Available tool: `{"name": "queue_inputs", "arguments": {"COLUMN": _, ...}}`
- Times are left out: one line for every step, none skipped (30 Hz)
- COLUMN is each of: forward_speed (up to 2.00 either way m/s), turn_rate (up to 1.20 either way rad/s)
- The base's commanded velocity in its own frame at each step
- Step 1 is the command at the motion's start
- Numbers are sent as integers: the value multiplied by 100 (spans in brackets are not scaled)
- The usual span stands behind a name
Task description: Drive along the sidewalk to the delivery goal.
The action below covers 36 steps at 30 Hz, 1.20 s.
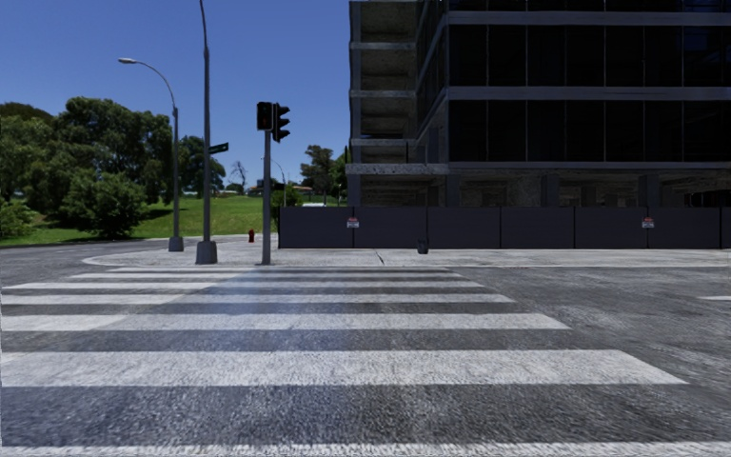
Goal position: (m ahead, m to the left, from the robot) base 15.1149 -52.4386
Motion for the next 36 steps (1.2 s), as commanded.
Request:
{"name": "queue_inputs", "arguments": {"forward_speed": 153, "turn_rate": 0}}
{"name": "queue_inputs", "arguments": {"forward_speed": 153, "turn_rate": 0}}
{"name": "queue_inputs", "arguments": {"forward_speed": 153, "turn_rate": 0}}
{"name": "queue_inputs", "arguments": {"forward_speed": 153, "turn_rate": 0}}
{"name": "queue_inputs", "arguments": {"forward_speed": 153, "turn_rate": 0}}
{"name": "queue_inputs", "arguments": {"forward_speed": 153, "turn_rate": 0}}
{"name": "queue_inputs", "arguments": {"forward_speed": 153, "turn_rate": 0}}
{"name": "queue_inputs", "arguments": {"forward_speed": 153, "turn_rate": 0}}
{"name": "queue_inputs", "arguments": {"forward_speed": 153, "turn_rate": 0}}
{"name": "queue_inputs", "arguments": {"forward_speed": 153, "turn_rate": 0}}
{"name": "queue_inputs", "arguments": {"forward_speed": 153, "turn_rate": 0}}
{"name": "queue_inputs", "arguments": {"forward_speed": 153, "turn_rate": 0}}
{"name": "queue_inputs", "arguments": {"forward_speed": 153, "turn_rate": 0}}
{"name": "queue_inputs", "arguments": {"forward_speed": 153, "turn_rate": 0}}
{"name": "queue_inputs", "arguments": {"forward_speed": 153, "turn_rate": 0}}
{"name": "queue_inputs", "arguments": {"forward_speed": 153, "turn_rate": 0}}
{"name": "queue_inputs", "arguments": {"forward_speed": 153, "turn_rate": 0}}
{"name": "queue_inputs", "arguments": {"forward_speed": 153, "turn_rate": 0}}
{"name": "queue_inputs", "arguments": {"forward_speed": 153, "turn_rate": 0}}
{"name": "queue_inputs", "arguments": {"forward_speed": 153, "turn_rate": 0}}
{"name": "queue_inputs", "arguments": {"forward_speed": 153, "turn_rate": 0}}
{"name": "queue_inputs", "arguments": {"forward_speed": 153, "turn_rate": 0}}
{"name": "queue_inputs", "arguments": {"forward_speed": 153, "turn_rate": 0}}
{"name": "queue_inputs", "arguments": {"forward_speed": 153, "turn_rate": 0}}
{"name": "queue_inputs", "arguments": {"forward_speed": 153, "turn_rate": 0}}
{"name": "queue_inputs", "arguments": {"forward_speed": 162, "turn_rate": 0}}
{"name": "queue_inputs", "arguments": {"forward_speed": 178, "turn_rate": 0}}
{"name": "queue_inputs", "arguments": {"forward_speed": 189, "turn_rate": 0}}
{"name": "queue_inputs", "arguments": {"forward_speed": 189, "turn_rate": 0}}
{"name": "queue_inputs", "arguments": {"forward_speed": 194, "turn_rate": 0}}
{"name": "queue_inputs", "arguments": {"forward_speed": 195, "turn_rate": 0}}
{"name": "queue_inputs", "arguments": {"forward_speed": 195, "turn_rate": 0}}
{"name": "queue_inputs", "arguments": {"forward_speed": 196, "turn_rate": 0}}
{"name": "queue_inputs", "arguments": {"forward_speed": 196, "turn_rate": 0}}
{"name": "queue_inputs", "arguments": {"forward_speed": 196, "turn_rate": 0}}
{"name": "queue_inputs", "arguments": {"forward_speed": 196, "turn_rate": 0}}
